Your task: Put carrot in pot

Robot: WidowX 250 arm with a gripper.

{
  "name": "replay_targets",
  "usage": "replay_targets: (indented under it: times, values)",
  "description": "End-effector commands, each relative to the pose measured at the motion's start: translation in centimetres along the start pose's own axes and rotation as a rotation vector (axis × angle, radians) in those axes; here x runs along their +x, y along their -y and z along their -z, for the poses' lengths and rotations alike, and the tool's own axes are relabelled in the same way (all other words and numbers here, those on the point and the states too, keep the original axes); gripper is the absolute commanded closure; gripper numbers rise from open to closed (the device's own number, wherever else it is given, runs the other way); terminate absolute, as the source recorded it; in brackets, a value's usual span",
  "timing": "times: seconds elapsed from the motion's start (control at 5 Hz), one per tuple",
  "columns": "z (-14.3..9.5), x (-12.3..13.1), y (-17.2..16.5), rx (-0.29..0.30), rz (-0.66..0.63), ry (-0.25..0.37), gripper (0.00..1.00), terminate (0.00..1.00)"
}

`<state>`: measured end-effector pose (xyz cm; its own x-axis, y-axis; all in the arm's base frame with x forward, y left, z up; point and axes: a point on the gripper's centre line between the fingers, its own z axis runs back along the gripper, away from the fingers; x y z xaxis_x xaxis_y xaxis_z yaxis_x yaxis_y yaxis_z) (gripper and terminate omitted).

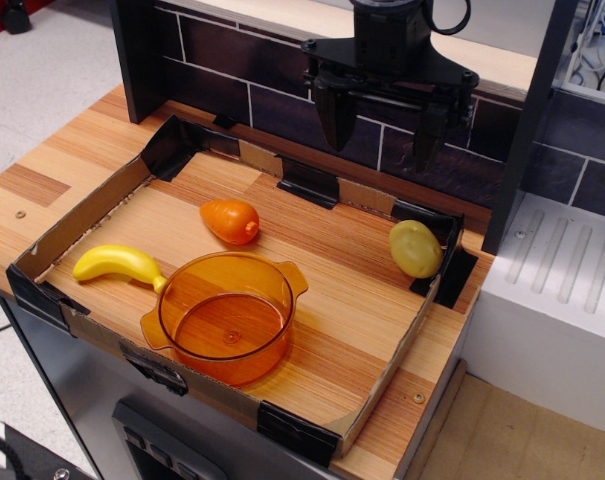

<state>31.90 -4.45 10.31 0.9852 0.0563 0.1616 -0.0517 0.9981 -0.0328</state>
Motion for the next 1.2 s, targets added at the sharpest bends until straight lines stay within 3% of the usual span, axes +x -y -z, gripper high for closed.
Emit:
replay_targets:
  times: [0.0,0.4,0.6,1.0]
  values:
    - [0.0,0.0,0.0,0.000,0.000,0.000,0.00,0.00]
    - [-1.8,-0.4,-5.1,0.043,-0.224,0.092,0.00,0.00]
    - [-2.8,-1.2,-8.1,0.031,-0.388,0.153,0.00,0.00]
    - [-0.9,-3.4,-10.4,0.086,-0.694,0.139,0.00,0.00]
